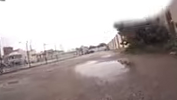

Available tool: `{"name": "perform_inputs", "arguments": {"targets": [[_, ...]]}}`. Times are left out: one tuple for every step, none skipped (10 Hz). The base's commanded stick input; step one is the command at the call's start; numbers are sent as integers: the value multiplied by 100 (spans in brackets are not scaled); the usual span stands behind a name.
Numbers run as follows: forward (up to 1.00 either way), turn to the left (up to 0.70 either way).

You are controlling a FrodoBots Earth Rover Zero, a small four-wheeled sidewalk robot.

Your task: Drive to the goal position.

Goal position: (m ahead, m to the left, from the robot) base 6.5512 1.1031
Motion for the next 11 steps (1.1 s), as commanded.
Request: {"name": "perform_inputs", "arguments": {"targets": [[70, 2], [70, 2], [70, 2], [70, 2], [70, 2], [70, 2], [70, 2], [70, 2], [70, 2], [70, -1], [70, -9]]}}
